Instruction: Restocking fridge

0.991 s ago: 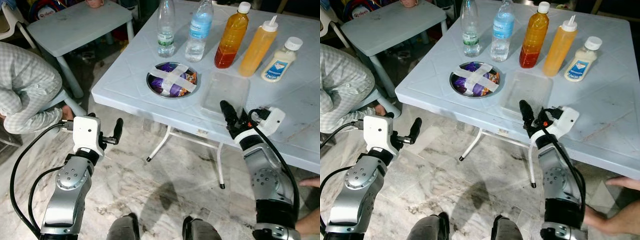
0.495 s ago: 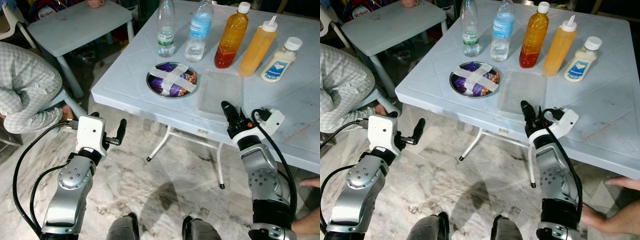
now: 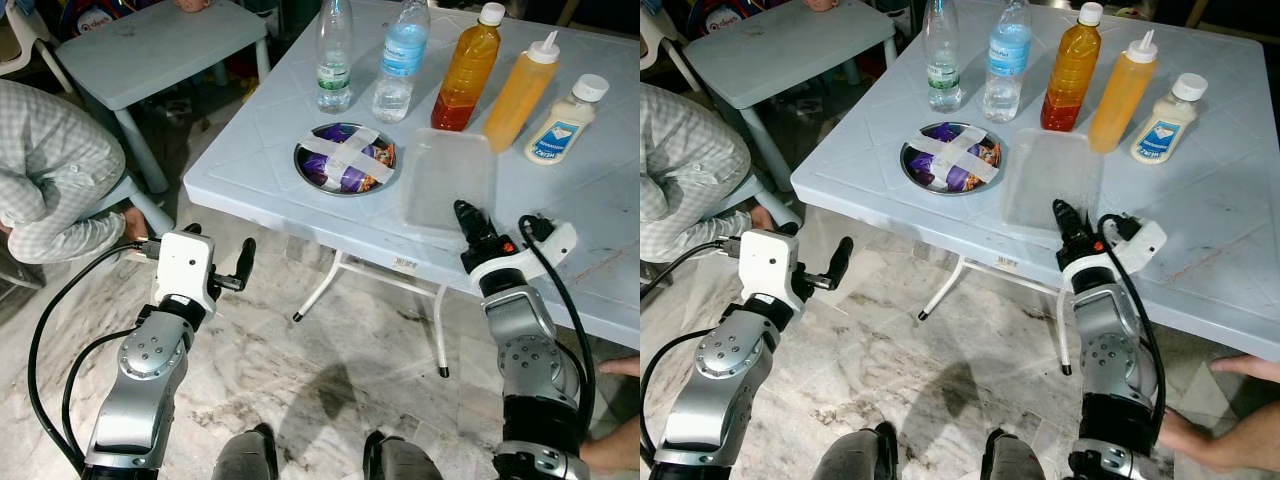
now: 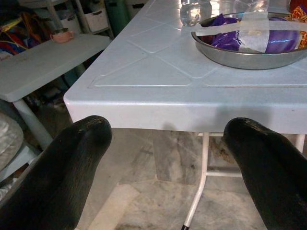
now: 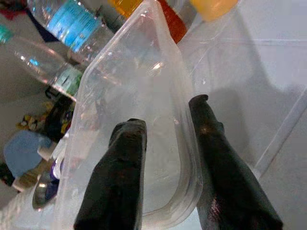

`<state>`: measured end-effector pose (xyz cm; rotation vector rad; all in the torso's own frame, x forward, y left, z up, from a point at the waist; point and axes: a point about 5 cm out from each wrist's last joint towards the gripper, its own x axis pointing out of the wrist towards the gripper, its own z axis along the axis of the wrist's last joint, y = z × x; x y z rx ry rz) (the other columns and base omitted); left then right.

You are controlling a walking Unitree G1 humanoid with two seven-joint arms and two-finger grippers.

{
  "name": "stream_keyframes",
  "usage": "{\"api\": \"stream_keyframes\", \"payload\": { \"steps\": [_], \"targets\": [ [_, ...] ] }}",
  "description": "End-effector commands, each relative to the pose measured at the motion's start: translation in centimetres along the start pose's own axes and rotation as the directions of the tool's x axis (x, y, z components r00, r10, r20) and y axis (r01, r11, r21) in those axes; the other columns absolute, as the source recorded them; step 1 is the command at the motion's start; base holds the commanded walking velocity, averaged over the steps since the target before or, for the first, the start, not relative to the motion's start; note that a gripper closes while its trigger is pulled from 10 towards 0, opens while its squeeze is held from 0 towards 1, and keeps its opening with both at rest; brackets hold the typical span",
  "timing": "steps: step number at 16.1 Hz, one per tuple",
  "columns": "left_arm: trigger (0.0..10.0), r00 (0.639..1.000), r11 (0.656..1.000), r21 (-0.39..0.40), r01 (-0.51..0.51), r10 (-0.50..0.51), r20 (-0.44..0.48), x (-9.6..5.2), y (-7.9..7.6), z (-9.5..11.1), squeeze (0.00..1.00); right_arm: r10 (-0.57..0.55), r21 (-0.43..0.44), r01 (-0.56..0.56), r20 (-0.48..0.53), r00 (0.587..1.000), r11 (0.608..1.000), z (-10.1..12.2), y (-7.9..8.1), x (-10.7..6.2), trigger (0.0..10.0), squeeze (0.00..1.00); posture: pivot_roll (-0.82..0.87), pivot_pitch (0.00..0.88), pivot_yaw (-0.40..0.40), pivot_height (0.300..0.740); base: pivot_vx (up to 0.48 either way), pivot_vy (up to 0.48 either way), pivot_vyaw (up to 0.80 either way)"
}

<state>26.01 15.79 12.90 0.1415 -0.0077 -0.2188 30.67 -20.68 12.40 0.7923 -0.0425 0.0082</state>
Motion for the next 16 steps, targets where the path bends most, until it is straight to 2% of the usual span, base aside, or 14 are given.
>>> {"api": "stream_keyframes", "payload": {
  "steps": [1, 8, 9, 10, 12, 16],
  "targets": [
    [10.0, 1.0, 1.0, 0.025, 0.006, -0.006, 0.025, 0.0, -0.1, 0.5, 0.0, -0.071, 0.014, 0.072, -0.013, 0.997, 0.997, -0.2, -1.0, -0.3, 0.0, 0.0, 0.08, 0.17, 0.039, 0.74, 0.0, 0.0, 0.0],
    [10.0, 0.998, 0.999, 0.024, -0.048, 0.047, 0.029, 0.1, 0.1, 0.4, 0.0, -0.072, 0.011, 0.071, 0.028, 0.997, 0.997, 0.5, 0.3, -0.4, 0.0, 0.0, 0.07, 0.149, 0.035, 0.74, 0.0, 0.0, 0.0],
    [10.0, 0.997, 0.997, 0.005, -0.071, 0.071, 0.01, 0.0, 0.0, 0.0, 0.0, -0.063, -0.017, 0.064, 0.032, 0.997, 0.998, 0.3, 0.7, -0.7, 3.5, 0.0, 0.06, 0.139, 0.039, 0.74, 0.0, 0.0, 0.0],
    [10.0, 0.998, 0.998, 0.002, -0.07, 0.07, 0.005, 0.1, -0.3, -0.2, 0.0, -0.054, -0.046, 0.056, 0.035, 0.998, 0.997, 0.3, 1.0, -0.9, 10.0, 0.0, 0.05, 0.132, 0.036, 0.74, 0.0, 0.0, 0.0],
    [10.0, 0.998, 0.998, 0.007, -0.065, 0.065, 0.006, 0.4, -0.5, -0.3, 0.0, -0.037, -0.137, 0.042, 0.034, 0.999, 0.99, 0.4, 1.4, -1.2, 10.0, 0.0, 0.04, 0.13, 0.031, 0.74, 0.0, 0.0, 0.0],
    [10.0, 0.997, 0.997, 0.006, -0.072, 0.072, -0.004, 0.7, -0.4, -0.6, 0.0, -0.024, -0.195, 0.027, 0.017, 1.0, 0.98, -0.6, 2.1, -2.2, 10.0, 0.0, 0.03, 0.118, 0.024, 0.74, -0.135, 0.0, 0.0]
  ]
}}
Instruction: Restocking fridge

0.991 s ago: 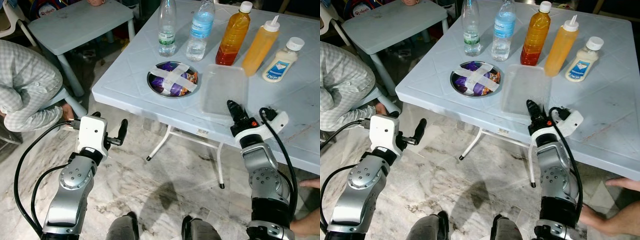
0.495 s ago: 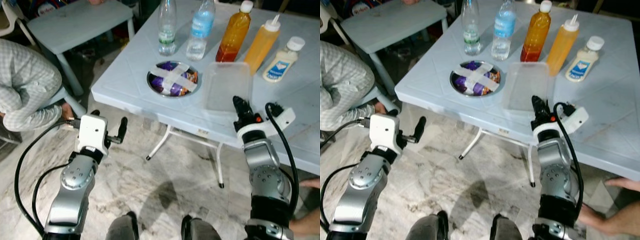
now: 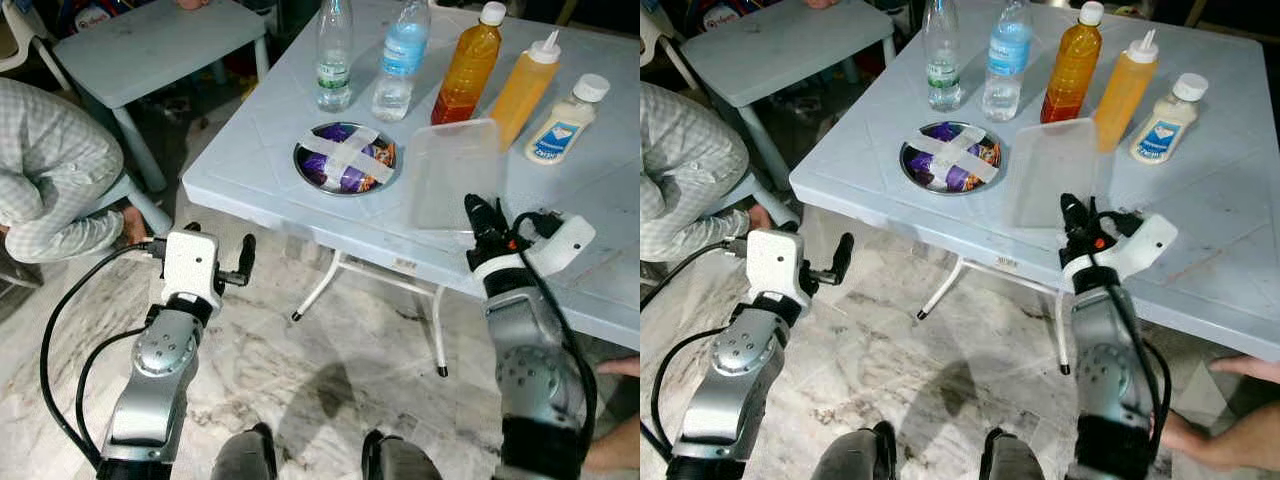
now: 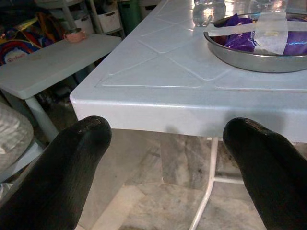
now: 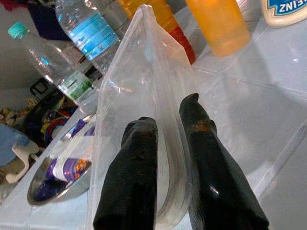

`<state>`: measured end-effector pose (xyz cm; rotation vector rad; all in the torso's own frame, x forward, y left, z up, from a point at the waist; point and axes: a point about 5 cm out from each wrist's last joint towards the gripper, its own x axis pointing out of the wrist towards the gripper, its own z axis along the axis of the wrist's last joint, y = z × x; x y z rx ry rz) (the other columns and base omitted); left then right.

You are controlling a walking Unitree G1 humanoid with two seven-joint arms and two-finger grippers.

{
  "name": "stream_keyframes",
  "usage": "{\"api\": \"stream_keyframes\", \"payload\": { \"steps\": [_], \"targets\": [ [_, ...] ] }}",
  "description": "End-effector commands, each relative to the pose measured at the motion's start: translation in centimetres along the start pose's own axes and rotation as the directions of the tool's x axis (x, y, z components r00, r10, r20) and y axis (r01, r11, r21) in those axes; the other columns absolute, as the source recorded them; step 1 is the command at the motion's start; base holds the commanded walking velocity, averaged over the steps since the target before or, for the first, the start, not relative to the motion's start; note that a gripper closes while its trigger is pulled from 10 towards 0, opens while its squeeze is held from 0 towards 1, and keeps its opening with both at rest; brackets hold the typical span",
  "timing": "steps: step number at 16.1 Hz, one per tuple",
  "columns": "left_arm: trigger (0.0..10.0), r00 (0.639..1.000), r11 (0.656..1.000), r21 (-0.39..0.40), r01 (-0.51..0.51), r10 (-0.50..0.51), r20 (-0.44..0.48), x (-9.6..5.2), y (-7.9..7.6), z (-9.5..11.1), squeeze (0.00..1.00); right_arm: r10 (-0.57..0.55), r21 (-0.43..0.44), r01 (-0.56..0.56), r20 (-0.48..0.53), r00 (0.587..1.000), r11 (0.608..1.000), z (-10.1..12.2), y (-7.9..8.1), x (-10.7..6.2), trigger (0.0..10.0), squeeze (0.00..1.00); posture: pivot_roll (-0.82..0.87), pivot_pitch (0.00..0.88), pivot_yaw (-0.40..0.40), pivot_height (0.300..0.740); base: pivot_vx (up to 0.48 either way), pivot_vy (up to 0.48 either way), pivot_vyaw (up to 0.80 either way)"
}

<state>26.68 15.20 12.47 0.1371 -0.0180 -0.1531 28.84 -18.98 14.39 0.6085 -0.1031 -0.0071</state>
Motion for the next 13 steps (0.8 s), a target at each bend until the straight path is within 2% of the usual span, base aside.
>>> {"api": "stream_keyframes", "payload": {
  "steps": [1, 4, 11, 13],
  "targets": [
    [10.0, 1.0, 1.0, 0.01, -0.002, 0.003, -0.01, -0.01, -0.01, -0.29, 0.0, -0.031, -0.024, 0.03, -0.05, 0.998, 0.999, -1.06, -0.31, -0.61, 10.0, 0.0, 0.03, 0.115, 0.023, 0.74, -0.281, 0.0, 0.0],
    [10.0, 1.0, 1.0, 0.006, 0.007, -0.007, -0.003, -0.02, -0.44, -0.25, 0.0, -0.02, -0.032, 0.019, -0.054, 0.998, 0.999, -1.46, 0.26, -1.08, 10.0, 0.0, 0.03, 0.115, 0.022, 0.74, -0.298, 0.0, 0.0],
    [10.0, 1.0, 1.0, 0.004, 0.005, -0.005, 0.013, 0.59, -0.41, -0.03, 0.0, -0.009, -0.048, 0.007, -0.044, 0.999, 0.999, -1.39, 0.52, -0.81, 10.0, 0.0, 0.03, 0.105, 0.016, 0.74, -0.32, 0.0, 0.73],
    [10.0, 1.0, 1.0, 0.01, 0.001, -0.001, 0.019, 0.76, -0.37, -0.01, 0.0, 0.0, -0.054, -0.002, -0.045, 0.999, 0.999, -1.4, 0.6, -0.7, 10.0, 0.0, 0.03, 0.101, 0.013, 0.74, 0.0, 0.0, 0.8]
  ]
}}
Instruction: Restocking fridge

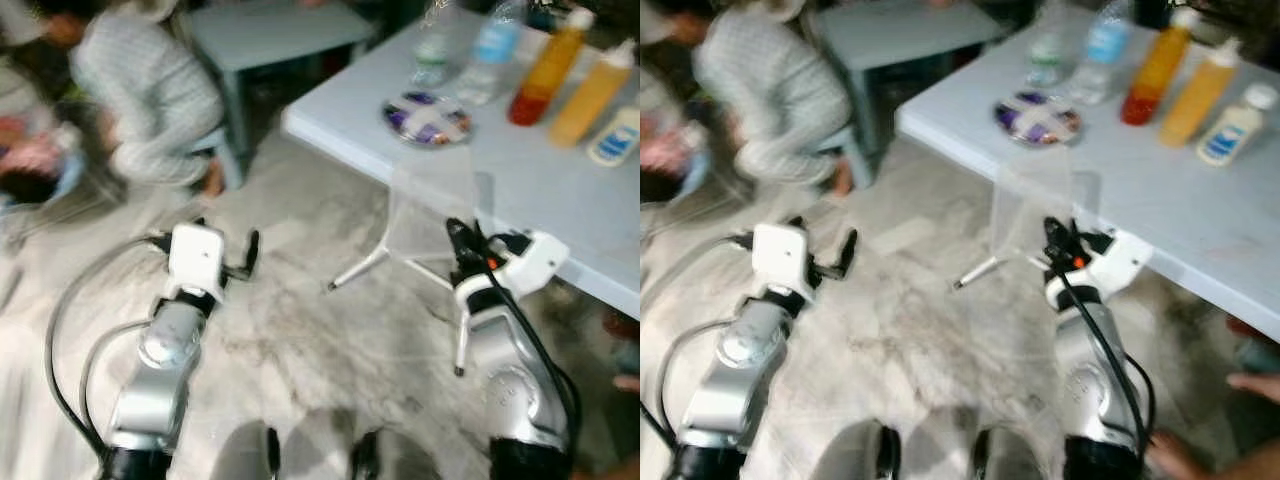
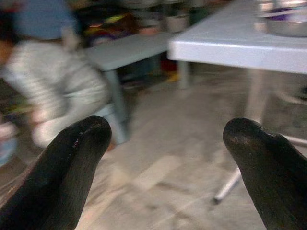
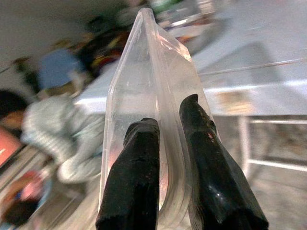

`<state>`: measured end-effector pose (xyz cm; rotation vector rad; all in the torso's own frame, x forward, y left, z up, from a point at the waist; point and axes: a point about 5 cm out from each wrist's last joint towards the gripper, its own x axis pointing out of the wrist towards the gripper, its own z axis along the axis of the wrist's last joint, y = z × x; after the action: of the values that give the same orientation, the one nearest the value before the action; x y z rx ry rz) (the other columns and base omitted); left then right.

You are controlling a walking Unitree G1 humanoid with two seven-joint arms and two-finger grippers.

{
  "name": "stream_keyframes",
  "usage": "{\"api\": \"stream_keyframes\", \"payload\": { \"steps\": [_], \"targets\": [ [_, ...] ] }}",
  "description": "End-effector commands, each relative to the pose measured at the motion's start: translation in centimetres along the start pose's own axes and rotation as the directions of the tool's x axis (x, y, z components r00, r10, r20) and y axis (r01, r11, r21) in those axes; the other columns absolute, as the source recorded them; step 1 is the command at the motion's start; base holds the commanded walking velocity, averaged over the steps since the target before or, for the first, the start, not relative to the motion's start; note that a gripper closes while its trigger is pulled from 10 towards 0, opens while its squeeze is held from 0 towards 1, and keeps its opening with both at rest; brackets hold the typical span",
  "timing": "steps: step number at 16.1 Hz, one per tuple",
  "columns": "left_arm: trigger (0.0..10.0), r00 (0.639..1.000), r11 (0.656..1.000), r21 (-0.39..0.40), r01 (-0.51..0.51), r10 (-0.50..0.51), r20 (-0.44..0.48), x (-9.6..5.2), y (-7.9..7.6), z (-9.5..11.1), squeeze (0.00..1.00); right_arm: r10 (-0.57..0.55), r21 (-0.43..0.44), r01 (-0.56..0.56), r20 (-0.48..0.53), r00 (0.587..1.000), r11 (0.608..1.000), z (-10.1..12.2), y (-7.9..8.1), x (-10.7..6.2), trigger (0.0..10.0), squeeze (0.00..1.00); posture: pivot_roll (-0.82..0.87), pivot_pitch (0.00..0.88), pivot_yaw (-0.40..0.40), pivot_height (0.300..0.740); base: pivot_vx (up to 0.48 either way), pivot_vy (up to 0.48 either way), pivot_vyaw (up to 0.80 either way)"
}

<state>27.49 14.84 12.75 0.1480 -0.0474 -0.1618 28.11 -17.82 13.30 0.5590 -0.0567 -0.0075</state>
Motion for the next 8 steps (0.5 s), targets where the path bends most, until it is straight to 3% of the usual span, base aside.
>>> {"api": "stream_keyframes", "payload": {
  "steps": [1, 5, 8],
  "targets": [
    [10.0, 1.0, 1.0, 0.002, -0.006, 0.006, -0.006, -0.03, -0.19, -0.26, 0.0, 0.017, -0.004, -0.017, -0.003, 1.0, 1.0, 0.03, 0.29, 0.23, 10.0, 0.0, 0.03, 0.1, 0.013, 0.74, 0.0, 0.0, 0.8],
    [10.0, 1.0, 1.0, 0.021, -0.011, 0.011, -0.005, 0.18, -0.17, -0.34, 0.0, 0.054, -0.028, -0.055, -0.015, 0.998, 0.998, -0.36, 0.71, 0.17, 10.0, 0.0, 0.04, 0.093, 0.009, 0.74, 0.0, 0.0, 0.8],
    [10.0, 0.999, 0.999, 0.023, -0.033, 0.033, -0.007, 0.34, 0.11, -0.53, 0.0, 0.1, -0.067, -0.103, -0.042, 0.994, 0.992, -0.91, 1.27, 0.09, 10.0, 0.0, 0.04, 0.083, 0.001, 0.74, 0.0, -0.279, 0.8]
  ]
}}
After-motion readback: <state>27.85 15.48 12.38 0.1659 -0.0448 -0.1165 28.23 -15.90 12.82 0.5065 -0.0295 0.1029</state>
